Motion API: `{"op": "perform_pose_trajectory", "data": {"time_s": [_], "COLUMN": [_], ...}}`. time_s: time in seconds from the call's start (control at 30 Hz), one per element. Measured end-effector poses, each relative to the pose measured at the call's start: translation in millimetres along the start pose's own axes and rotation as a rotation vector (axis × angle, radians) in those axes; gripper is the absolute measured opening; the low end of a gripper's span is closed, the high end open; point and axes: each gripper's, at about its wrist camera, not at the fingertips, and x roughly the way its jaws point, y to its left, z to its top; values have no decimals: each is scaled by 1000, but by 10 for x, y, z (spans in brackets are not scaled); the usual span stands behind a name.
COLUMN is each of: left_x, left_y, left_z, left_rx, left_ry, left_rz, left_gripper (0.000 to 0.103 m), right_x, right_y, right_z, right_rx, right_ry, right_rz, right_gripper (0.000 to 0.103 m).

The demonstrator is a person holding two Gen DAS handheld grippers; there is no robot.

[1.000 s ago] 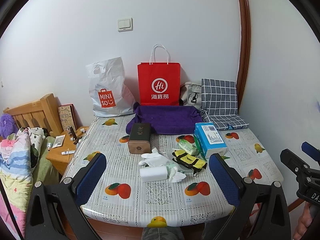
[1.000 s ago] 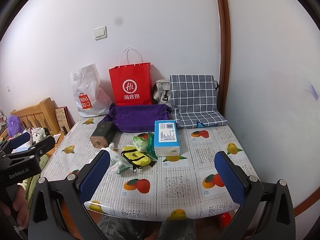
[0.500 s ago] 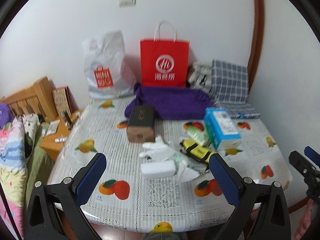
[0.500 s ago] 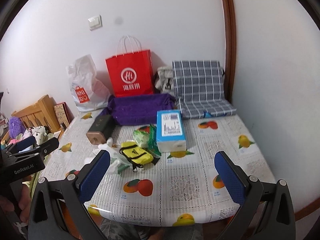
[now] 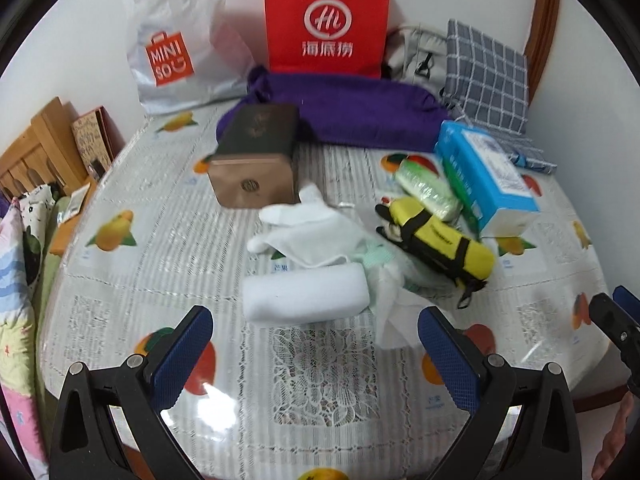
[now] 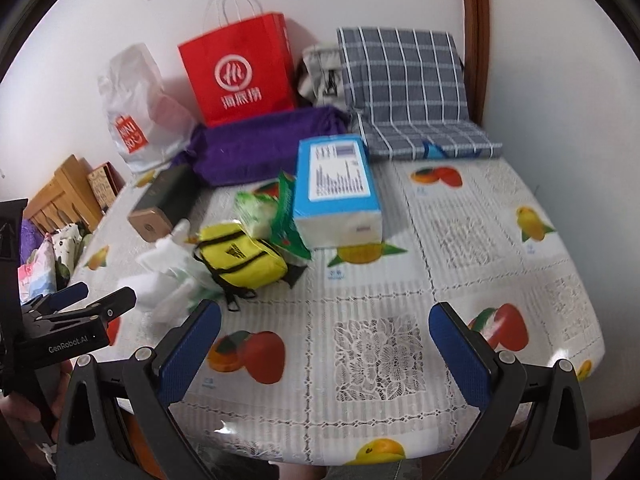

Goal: Organize soft objects
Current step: 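Grasp the white sponge block with the left tool while the right tool reaches the yellow pouch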

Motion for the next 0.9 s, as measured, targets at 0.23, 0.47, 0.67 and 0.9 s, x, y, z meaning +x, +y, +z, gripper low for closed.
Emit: {"op": "perform_pose_trajectory", "data": {"time_s": [0.23, 0.47, 0.67, 0.9], "left_x": [367, 600, 608, 594], "left_y": [22, 178, 301, 462], "left_z": [44, 105, 168, 184], "left_rx": [-60, -132, -110, -96], "left_ry": [54, 71, 48, 41], "left_rz": [24, -13, -7, 2], "left_gripper": [103, 80, 80, 80], "right_x": [285, 489, 683, 873], "right_y": [-98, -39, 95, 431], "right_z": [-24, -13, 50, 169], "right_rx": [3, -29, -43, -141], "right_ry": [48, 73, 82, 69], "right_rz": [0, 29, 94, 140], "right_gripper": [102, 102, 102, 98]}}
